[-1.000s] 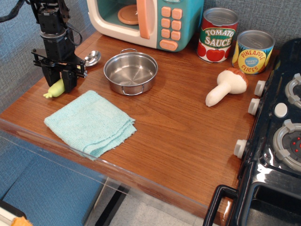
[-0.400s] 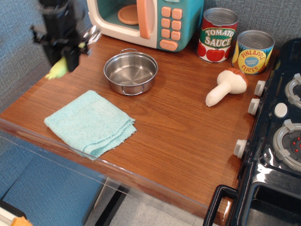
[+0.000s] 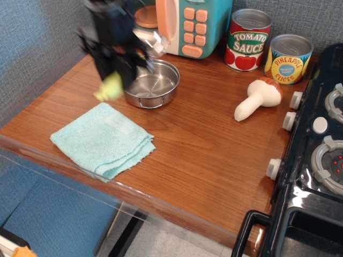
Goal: Hold the spatula left side of the table, near tiffin box and place it on right corner of the table, near the stove.
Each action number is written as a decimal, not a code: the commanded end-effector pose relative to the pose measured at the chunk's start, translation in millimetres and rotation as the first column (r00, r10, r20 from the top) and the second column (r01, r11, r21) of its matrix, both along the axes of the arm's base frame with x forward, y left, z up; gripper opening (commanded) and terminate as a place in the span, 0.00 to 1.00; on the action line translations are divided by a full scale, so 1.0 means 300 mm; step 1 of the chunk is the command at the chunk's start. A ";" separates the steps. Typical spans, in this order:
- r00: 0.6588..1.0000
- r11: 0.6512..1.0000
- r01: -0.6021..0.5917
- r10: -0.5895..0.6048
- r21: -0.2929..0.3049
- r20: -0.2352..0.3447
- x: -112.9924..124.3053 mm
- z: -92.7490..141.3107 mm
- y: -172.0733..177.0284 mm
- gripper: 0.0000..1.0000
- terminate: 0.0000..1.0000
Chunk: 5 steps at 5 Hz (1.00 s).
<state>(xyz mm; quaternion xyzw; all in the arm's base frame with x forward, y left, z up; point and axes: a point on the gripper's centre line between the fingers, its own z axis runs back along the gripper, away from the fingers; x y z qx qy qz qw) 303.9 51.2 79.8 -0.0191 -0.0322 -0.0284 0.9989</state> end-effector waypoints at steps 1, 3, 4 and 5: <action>0.998 0.999 0.033 -0.034 0.013 0.060 -0.097 -0.005 -0.312 0.00 0.00; 0.999 0.997 -0.051 0.050 0.058 0.021 -0.130 -0.116 -0.446 0.00 0.00; 0.997 0.994 -0.076 0.077 0.073 -0.010 -0.139 -0.161 -0.464 0.00 0.00; 0.997 0.995 -0.061 0.064 0.082 -0.041 -0.133 -0.202 -0.463 0.00 0.00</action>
